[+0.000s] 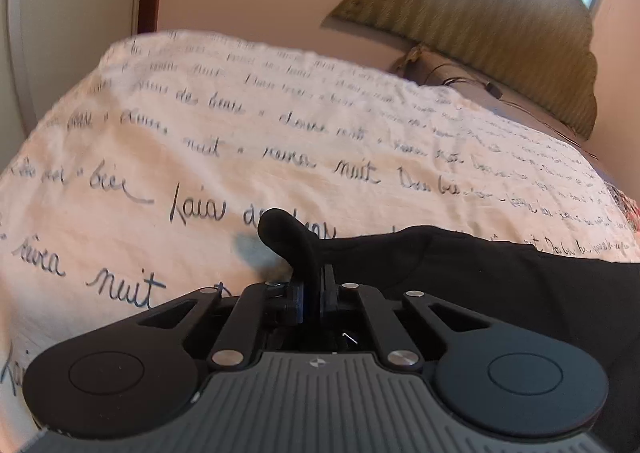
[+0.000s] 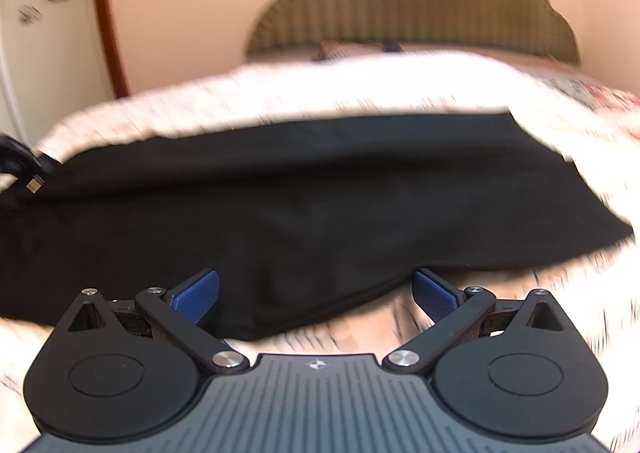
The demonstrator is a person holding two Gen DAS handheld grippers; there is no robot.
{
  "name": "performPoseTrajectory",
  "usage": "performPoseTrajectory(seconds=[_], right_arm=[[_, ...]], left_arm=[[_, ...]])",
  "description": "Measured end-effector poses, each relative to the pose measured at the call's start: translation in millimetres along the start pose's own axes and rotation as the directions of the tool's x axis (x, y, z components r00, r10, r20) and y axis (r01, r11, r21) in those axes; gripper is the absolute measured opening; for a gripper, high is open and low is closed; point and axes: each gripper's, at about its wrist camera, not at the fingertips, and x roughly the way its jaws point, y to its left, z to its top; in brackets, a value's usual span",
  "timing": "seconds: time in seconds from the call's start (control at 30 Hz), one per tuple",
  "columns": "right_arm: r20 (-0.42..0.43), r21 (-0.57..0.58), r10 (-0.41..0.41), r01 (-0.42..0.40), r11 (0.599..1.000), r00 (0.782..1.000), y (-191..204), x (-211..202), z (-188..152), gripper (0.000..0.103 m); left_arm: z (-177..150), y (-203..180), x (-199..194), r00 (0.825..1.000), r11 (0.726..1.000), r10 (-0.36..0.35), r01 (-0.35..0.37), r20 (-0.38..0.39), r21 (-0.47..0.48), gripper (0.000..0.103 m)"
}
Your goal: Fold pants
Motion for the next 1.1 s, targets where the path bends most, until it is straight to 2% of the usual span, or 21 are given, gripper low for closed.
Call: performPoseTrajectory(seconds=[0.1,0.17,0.27,0.33,0.4,0.47,0.57,0.73,0.77,0.9,1.0,1.03,1.07,1.1], right_arm=[[0.078,-0.130,0.114,-0.103,0.986,0.990,16.3,-0.1,33.2,0.103],[0.074,-0.235,0.212,-0.189,0.953,0.974,28.9,12.7,59.2,0.103],[0.010,-0.384,0.323,-0.295,0.875,0.946,56.8,48.2,98.5,0.103],[-0.073,-0.467,0.383,-0.371,0.803,0.921,73.9,82.0,118.0,0.103],[-0.146,-0.537,0.397,-0.410,0.738,0.906,93.0,117.4,130.4,0.103],[-0.191,-0.591,0.387,-0.420,0.689,0.902,110.3,149.2,135.7,0.103],[-0.265,-0.614,0.390,-0.466,0.637,0.882,128.9,193.5,148.0,0.103],[-0.329,-0.564,0.431,-0.541,0.624,0.840,142.4,247.1,167.9,0.103],[-0.353,-0.553,0.445,-0.567,0.610,0.823,145.1,254.5,170.4,0.103],[-0.421,-0.546,0.444,-0.611,0.573,0.791,159.3,276.0,172.1,0.103],[-0.478,-0.494,0.458,-0.660,0.566,0.750,163.2,289.8,173.5,0.102],[-0.488,-0.472,0.475,-0.680,0.561,0.732,161.9,290.6,174.1,0.098],[-0.501,-0.449,0.491,-0.700,0.556,0.712,162.0,294.4,175.5,0.082],[-0.517,-0.419,0.507,-0.720,0.553,0.690,159.9,293.4,176.8,0.054]], left_arm=[[-4.1,-19.0,-22.4,0.995,0.992,0.036,-0.046,0.092,0.115,0.005],[-6.8,-32.0,-42.5,0.987,0.985,0.022,-0.049,0.158,0.168,0.005],[-14.0,-51.0,-75.9,0.969,0.974,-0.036,-0.021,0.246,0.226,0.005],[-21.3,-64.2,-97.1,0.950,0.962,-0.079,-0.008,0.303,0.275,0.005],[-28.8,-73.7,-114.2,0.931,0.947,-0.126,0.009,0.343,0.322,0.005],[-33.8,-81.4,-126.3,0.916,0.931,-0.165,0.022,0.365,0.364,0.006],[-41.2,-90.1,-136.3,0.901,0.910,-0.202,0.027,0.385,0.414,0.006],[-49.1,-94.3,-141.6,0.893,0.892,-0.236,0.043,0.384,0.450,0.006],[-50.8,-94.0,-141.8,0.892,0.890,-0.238,0.042,0.384,0.455,0.006],[-53.8,-88.7,-139.7,0.892,0.893,-0.233,0.038,0.388,0.448,0.006],[-50.3,-85.6,-134.9,0.896,0.899,-0.218,0.030,0.388,0.436,0.006],[-51.0,-85.8,-134.6,0.897,0.902,-0.211,0.026,0.389,0.430,0.006],[-50.6,-84.2,-133.0,0.898,0.905,-0.210,0.029,0.386,0.425,0.006],[-50.5,-83.7,-130.1,0.901,0.907,-0.206,0.030,0.382,0.420,0.006]])
